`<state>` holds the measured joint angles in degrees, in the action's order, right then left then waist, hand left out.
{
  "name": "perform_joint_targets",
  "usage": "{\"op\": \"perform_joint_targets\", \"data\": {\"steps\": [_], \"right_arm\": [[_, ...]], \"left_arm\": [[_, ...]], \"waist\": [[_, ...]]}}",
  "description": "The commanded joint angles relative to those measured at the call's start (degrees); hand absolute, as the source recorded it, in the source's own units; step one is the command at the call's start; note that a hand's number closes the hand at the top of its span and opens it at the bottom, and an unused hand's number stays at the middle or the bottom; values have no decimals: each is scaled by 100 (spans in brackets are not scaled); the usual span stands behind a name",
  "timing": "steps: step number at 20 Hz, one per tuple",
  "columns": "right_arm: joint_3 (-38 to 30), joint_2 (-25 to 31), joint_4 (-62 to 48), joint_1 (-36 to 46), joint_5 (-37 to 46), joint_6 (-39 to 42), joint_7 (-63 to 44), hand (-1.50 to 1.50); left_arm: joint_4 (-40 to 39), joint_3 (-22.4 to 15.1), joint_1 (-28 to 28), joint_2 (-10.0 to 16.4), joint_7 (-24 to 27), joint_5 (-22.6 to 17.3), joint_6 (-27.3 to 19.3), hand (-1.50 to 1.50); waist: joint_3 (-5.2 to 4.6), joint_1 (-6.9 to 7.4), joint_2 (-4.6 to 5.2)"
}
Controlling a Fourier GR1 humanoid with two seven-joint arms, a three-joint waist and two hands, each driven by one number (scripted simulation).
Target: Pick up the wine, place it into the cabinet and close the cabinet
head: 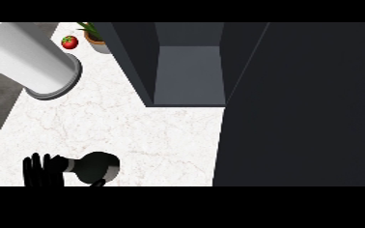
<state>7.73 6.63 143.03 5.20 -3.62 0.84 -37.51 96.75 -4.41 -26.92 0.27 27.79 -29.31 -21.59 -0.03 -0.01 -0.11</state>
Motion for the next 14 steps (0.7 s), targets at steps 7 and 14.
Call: {"op": "perform_joint_targets", "data": {"steps": [7, 14], "right_arm": [[-19, -18, 776, -52, -226, 34, -511, -150], [-339, 28, 881, -60, -581, 112, -598, -150]], "left_arm": [[-1229, 195, 694, -26, 460, -340, 247, -150], [-1416, 260, 590, -13, 667, -347, 588, -150]], "waist": [[-2, -13, 3], [1, -16, 2]]}}
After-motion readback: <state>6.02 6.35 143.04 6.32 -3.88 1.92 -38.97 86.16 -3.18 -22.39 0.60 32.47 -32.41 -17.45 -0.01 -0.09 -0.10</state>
